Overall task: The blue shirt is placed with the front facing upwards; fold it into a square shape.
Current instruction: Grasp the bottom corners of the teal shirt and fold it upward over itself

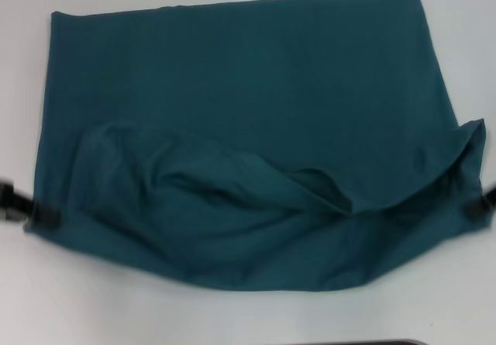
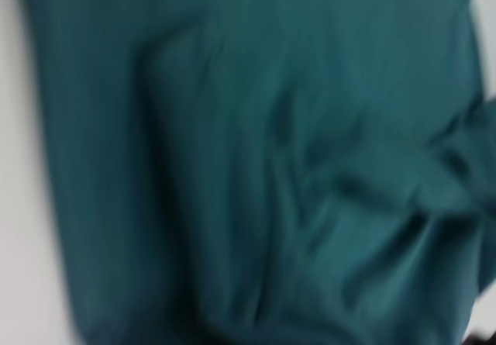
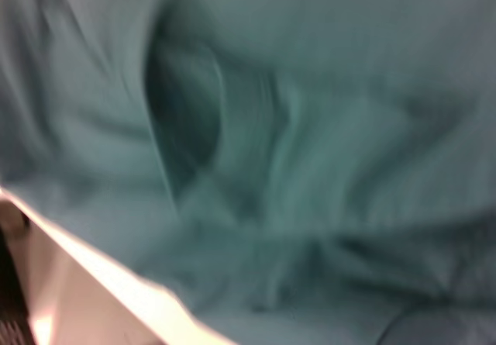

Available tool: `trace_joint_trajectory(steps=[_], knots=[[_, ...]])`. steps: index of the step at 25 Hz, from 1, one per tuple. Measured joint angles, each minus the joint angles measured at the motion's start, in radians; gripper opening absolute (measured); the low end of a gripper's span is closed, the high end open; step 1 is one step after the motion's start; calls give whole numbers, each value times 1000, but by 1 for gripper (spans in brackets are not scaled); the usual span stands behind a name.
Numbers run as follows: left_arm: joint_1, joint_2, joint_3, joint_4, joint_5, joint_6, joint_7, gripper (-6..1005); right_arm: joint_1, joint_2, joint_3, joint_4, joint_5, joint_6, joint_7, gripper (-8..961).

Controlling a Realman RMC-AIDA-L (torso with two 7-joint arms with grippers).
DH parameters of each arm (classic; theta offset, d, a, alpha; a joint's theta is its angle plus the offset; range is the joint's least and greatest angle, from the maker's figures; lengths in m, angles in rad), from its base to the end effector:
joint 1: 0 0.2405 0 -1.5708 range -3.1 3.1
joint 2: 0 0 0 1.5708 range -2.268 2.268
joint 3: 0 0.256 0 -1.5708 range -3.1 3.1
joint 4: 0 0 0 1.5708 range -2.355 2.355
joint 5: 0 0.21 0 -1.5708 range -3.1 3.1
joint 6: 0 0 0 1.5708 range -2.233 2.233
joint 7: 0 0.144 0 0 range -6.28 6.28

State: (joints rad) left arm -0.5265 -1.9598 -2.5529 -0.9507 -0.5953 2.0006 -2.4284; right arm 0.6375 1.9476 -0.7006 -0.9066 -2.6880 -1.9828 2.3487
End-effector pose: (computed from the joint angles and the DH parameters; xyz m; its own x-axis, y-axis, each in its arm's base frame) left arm -0.3007 0.2833 0.0846 0.1844 0.9828 -0.0100 0.9828 -0.1843 0.0066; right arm 0.2865 0.3048 0.0760 0.3174 -0.9269 0.2002 -0.9328 -0.3432 -0.1100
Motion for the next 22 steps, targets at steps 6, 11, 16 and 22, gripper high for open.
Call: trace_joint_trajectory(steps=[6,11,16,22], knots=[[-113,17,-103,18,-30,-42,-47,34,34,-65,108,6,193,17,1,54],[-196,47,-104,90,-30,-187,-137,33,47,-103,188,8,240,95,18,54],[-256,59,-47,152,-21,-364,-185,34,47,-107,218,10,244,224,45,55],[-286,45,77,191,-19,-594,-241,34,57,-88,207,75,245,415,56,55]])
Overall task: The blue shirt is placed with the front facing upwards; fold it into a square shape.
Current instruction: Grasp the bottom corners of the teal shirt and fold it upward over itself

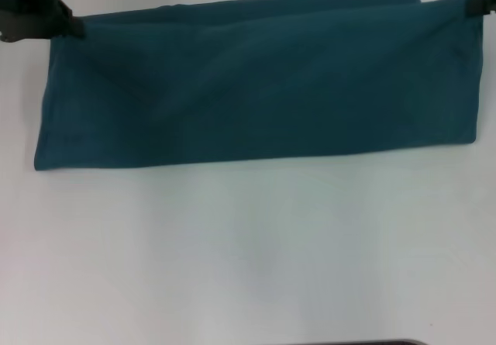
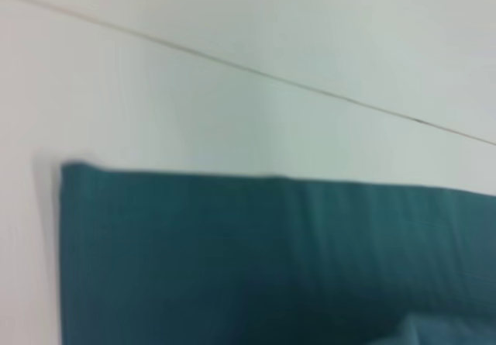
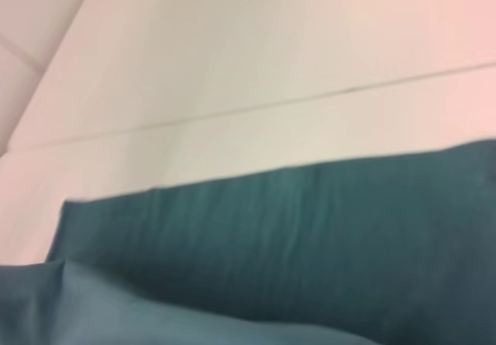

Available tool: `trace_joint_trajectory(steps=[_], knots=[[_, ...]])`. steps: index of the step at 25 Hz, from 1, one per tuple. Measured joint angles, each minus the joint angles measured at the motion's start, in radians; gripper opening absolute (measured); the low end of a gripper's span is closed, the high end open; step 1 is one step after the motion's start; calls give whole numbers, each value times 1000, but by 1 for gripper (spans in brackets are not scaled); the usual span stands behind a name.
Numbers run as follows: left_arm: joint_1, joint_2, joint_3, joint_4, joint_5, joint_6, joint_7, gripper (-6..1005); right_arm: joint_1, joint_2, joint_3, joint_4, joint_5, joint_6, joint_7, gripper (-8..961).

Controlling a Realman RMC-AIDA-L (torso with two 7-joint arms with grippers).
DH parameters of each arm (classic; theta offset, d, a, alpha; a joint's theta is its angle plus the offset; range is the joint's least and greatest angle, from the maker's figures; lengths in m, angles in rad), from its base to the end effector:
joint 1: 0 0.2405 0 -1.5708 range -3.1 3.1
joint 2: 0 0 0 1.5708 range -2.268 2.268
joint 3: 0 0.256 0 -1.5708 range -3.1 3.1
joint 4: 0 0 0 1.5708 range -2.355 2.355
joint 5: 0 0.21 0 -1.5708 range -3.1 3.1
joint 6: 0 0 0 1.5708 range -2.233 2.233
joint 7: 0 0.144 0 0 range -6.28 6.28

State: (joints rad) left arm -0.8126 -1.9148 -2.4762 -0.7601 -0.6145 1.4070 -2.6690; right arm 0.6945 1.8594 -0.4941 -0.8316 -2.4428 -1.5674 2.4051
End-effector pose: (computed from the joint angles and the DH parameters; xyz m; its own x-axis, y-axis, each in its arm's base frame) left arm -0.2481 0.4246 0.0793 0.1980 0.9121 0.3591 0.9678 -0.1239 -0.2189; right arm 0.2822 0.3914 0.1306 0.3039 -0.8527 -0.4250 -0.9516 -0.2500 -0.1788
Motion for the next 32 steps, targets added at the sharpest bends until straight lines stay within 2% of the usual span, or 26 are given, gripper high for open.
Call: trace_joint_trajectory(steps=[6,8,14,21,32], knots=[[-15,-31,92,41,1,-153,-16,34,20,50,-62,49,-4,204,2,56],[-14,-40,99,42,1,-192,-17,34,24,66,-91,50,-8,258,4,56],[-10,-51,100,44,1,-264,-22,34,29,96,-163,57,-11,420,21,57],[-18,-65,102,52,1,-347,-25,34,62,103,-234,120,-12,554,39,57],[-37,-70,103,66,14,-403,-39,34,160,108,-341,240,-13,720,46,58]])
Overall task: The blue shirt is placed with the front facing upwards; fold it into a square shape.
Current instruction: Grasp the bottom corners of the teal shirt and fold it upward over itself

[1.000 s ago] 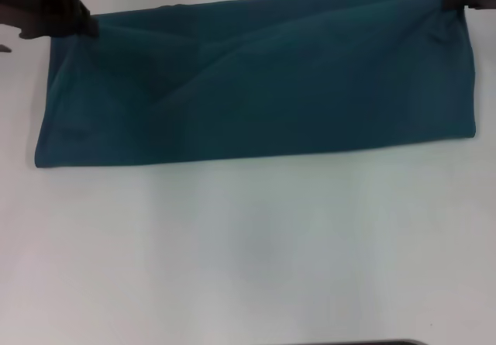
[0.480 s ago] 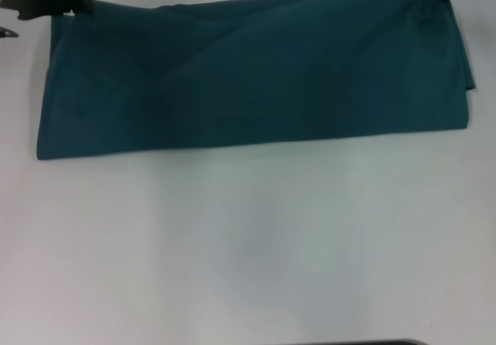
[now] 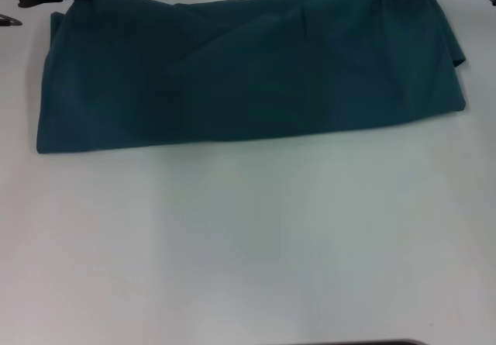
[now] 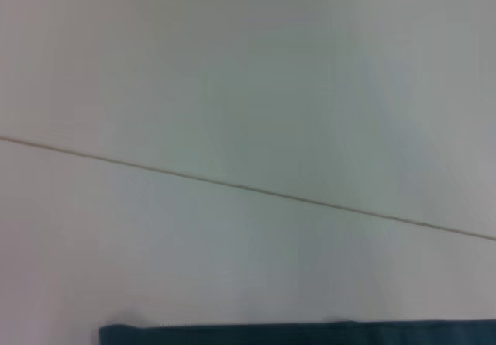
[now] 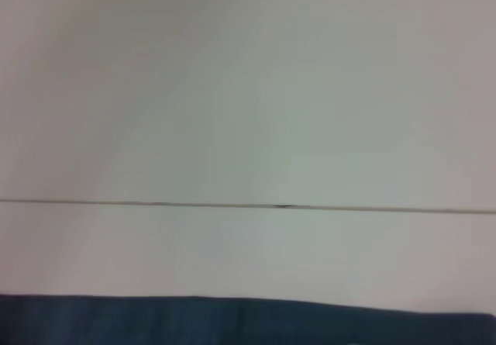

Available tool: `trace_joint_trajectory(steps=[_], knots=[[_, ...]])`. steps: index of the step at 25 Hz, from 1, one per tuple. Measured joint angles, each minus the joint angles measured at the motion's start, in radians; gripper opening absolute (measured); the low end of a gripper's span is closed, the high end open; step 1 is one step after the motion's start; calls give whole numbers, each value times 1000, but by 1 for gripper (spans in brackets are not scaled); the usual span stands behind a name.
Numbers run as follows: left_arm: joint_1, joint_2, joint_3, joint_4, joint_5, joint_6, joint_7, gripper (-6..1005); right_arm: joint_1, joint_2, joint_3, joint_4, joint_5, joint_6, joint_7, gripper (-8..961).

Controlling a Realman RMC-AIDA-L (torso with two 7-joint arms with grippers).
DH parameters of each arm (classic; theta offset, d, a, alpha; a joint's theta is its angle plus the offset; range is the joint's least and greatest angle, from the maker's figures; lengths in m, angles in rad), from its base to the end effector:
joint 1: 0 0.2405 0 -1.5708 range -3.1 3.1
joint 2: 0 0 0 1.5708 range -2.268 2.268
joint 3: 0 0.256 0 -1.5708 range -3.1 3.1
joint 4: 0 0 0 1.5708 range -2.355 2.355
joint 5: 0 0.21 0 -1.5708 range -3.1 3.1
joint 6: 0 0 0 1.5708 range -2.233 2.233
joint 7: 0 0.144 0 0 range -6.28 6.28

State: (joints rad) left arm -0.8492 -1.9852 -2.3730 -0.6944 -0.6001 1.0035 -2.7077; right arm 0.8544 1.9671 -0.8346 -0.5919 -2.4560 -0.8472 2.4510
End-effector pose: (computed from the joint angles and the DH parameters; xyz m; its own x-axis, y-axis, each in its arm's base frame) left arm -0.2421 0.4622 0.0494 0.2684 0.8056 0.5283 0.9337 -0.0826 -0.3484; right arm 0.2501 0.4711 0.0418 0.4801 -0.7337 -0.4808 -0.8428 -0.2340 -0.4846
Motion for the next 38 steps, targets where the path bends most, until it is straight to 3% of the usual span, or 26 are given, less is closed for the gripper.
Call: trace_joint_trajectory(steps=[11,38], knots=[[2,-11,-2,1,11,-59,-14,33,16,24,-30,24,-113,111,67,59],[-22,-13,0,60,12,-154,-14,33,11,23,-42,35,-129,173,78,62]])
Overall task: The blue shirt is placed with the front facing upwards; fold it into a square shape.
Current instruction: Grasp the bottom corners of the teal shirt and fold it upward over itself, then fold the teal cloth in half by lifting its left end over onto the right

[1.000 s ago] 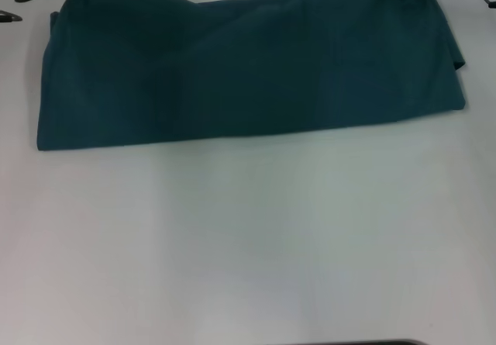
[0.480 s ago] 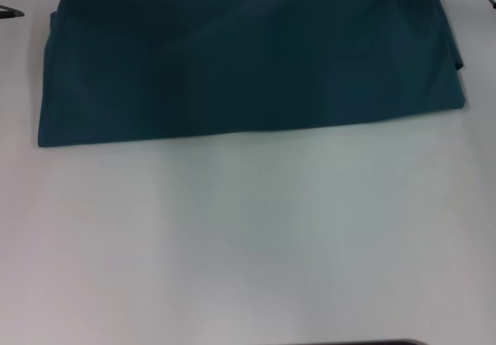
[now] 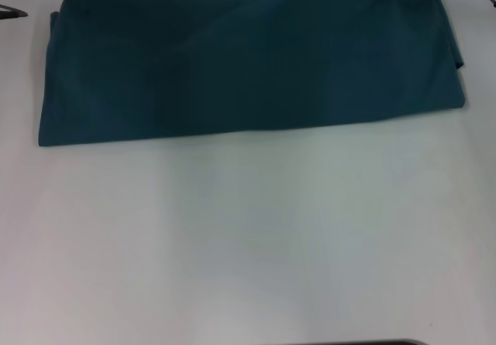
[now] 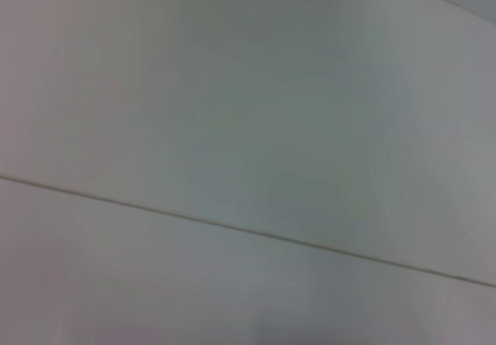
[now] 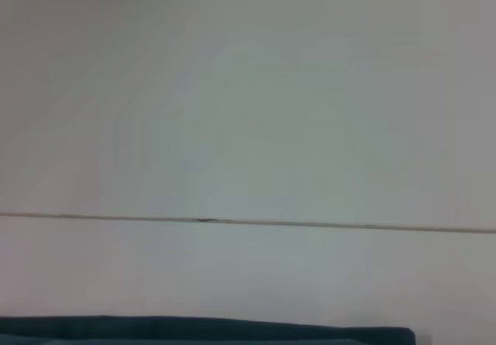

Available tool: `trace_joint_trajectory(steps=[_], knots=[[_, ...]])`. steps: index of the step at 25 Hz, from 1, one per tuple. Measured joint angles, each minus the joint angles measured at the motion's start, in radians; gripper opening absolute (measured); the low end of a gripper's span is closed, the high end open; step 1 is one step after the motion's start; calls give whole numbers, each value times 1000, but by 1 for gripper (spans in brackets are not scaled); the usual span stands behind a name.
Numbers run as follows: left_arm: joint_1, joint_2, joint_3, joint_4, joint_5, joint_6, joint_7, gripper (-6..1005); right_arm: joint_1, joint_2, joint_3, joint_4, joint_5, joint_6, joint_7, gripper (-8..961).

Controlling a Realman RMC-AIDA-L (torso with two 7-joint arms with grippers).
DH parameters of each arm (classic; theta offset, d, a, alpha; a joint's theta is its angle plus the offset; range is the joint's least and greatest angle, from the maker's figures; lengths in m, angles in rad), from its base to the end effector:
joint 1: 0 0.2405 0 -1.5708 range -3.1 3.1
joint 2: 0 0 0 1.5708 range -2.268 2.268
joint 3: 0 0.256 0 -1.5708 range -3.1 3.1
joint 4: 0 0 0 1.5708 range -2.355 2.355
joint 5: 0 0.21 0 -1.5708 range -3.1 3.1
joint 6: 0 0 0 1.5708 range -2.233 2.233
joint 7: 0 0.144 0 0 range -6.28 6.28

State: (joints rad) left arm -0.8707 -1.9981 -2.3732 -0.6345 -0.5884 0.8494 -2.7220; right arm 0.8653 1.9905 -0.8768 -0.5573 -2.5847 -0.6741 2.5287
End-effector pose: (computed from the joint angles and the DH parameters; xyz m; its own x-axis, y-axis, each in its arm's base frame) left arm -0.2445 0.4742 0.0435 0.2692 0.7558 0.5969 0.9272 -0.0359 -0.3728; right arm 0.2607 0.4784 0.0367 0.5238 -0.7054 -0.4776 -0.7783 -0.1685 -0.6048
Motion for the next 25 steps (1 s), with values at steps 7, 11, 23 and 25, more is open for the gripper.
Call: trace_joint_trajectory(steps=[7,11,23,25], knots=[[22,-6,-12,-6,-1,0,-51,52,19,-22,-25,2,-18,-4,20,131],[40,-11,-14,-25,-7,-4,-69,178,33,-35,-25,3,-38,-27,45,256],[190,-7,-77,-198,-352,253,50,466,-157,-55,163,-239,465,-534,-208,551],[229,-3,-128,-201,-468,364,116,522,-233,-59,201,-259,591,-665,-265,634]])
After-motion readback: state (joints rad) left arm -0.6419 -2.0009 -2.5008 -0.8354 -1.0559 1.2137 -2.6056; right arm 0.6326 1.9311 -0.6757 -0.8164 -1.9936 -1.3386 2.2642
